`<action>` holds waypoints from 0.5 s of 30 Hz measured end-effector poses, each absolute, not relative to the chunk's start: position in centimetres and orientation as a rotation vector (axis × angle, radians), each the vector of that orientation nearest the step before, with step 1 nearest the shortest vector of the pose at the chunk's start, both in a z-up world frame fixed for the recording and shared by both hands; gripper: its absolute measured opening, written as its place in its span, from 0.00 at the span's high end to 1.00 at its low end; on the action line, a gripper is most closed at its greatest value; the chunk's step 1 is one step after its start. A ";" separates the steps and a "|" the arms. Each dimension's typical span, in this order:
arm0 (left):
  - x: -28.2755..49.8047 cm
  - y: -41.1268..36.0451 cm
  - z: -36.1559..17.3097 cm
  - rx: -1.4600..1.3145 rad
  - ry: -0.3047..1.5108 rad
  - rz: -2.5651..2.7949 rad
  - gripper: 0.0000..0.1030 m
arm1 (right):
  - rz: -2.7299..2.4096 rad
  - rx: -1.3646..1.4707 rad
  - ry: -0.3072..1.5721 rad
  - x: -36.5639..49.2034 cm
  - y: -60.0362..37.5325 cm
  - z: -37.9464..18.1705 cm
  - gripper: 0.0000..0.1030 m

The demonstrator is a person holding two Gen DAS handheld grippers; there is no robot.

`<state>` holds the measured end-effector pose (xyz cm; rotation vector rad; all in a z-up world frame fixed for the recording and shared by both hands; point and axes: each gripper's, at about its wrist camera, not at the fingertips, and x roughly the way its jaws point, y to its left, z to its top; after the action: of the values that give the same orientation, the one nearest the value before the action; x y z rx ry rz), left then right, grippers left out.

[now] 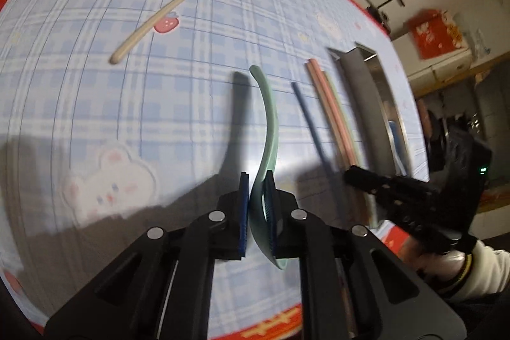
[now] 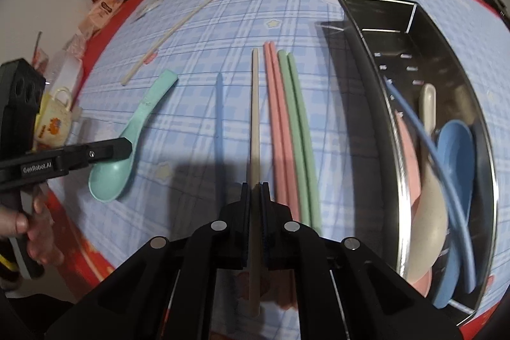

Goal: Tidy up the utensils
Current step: 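Carry the beige chopstick into the steel basket while the left tool carries the green spoon there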

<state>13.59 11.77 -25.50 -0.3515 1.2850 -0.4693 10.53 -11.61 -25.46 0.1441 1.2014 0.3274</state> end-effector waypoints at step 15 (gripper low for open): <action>9.7 9.0 -19.6 -0.376 1.172 -0.466 0.87 | 0.432 0.330 1.046 8.7 -15.4 -21.3 0.94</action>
<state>9.68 8.96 -19.62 -0.3760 1.1715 -0.4658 8.67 -15.39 -21.26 0.3300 1.0459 0.4317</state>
